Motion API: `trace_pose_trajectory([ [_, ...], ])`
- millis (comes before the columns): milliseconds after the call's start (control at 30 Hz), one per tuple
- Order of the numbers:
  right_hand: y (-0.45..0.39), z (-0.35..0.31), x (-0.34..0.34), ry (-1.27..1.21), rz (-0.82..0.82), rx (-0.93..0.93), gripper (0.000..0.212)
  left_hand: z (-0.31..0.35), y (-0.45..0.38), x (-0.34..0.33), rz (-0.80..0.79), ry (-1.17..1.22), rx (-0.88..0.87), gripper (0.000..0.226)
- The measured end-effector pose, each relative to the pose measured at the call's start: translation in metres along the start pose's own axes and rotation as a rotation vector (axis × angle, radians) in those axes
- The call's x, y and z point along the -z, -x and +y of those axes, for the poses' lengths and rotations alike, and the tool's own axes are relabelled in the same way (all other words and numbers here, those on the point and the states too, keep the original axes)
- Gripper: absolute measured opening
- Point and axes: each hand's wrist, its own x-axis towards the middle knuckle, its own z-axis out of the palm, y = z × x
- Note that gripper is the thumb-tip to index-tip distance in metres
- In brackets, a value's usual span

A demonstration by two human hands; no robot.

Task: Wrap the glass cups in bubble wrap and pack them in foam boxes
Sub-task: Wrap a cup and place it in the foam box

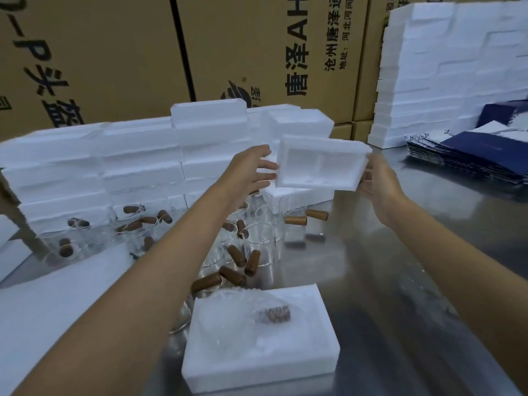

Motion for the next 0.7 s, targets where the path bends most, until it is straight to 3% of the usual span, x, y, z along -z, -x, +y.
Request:
trace_pose_trajectory([
  [200, 0.074, -0.026, 0.005, 0.002, -0.128, 0.034, 0.04, 0.025, 0.074, 0.023, 0.05, -0.141, -0.022, 0.026],
  [367, 0.14, -0.026, 0.006, 0.179, -0.248, 0.051, 0.052, 0.021, 0.134, 0.046, 0.08, -0.158, -0.057, 0.013],
  [700, 0.238, -0.026, 0.014, 0.31, -0.33, 0.115, 0.029, 0.004, 0.237, 0.07, 0.078, -0.364, -0.047, 0.018],
])
